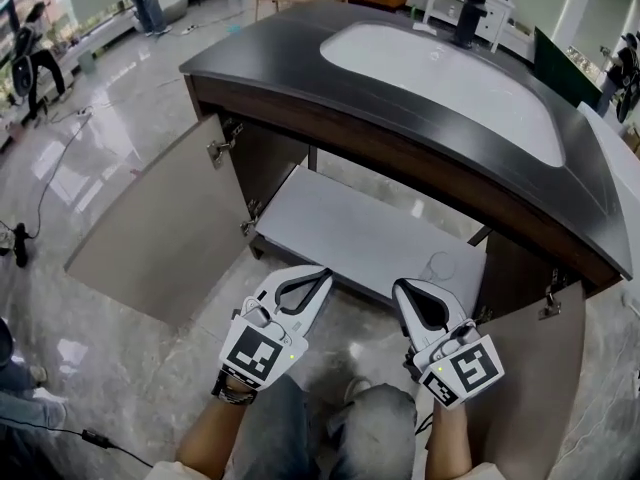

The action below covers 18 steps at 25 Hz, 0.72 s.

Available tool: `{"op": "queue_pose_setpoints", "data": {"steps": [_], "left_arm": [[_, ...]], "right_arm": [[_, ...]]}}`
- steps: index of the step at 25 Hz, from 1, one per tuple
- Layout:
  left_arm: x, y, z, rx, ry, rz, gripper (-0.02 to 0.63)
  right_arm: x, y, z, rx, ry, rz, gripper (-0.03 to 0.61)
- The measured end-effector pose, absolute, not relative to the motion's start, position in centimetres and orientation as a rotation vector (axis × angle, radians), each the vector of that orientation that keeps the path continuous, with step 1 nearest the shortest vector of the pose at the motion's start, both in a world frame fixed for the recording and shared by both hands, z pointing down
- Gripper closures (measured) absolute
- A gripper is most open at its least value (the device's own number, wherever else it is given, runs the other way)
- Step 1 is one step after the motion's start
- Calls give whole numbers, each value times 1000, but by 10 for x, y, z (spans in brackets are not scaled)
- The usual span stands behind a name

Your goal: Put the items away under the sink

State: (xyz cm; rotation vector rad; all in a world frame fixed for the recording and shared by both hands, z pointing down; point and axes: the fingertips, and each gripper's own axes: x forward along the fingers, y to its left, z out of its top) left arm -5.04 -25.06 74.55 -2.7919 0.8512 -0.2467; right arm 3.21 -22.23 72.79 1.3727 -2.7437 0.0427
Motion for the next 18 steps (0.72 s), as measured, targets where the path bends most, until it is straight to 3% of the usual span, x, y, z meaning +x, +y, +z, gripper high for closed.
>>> {"op": "queue_pose_setpoints", "data": {"steps": [7,18], "left_arm": [[-61,-257,683,-2786,931,-370,611],[-86,-263,419,-2736,1056,-366,611]], "right_arm": [[19,-238,645,1382,-2794,115,572],[9,-232,400,1365,-2714,77,572]]}}
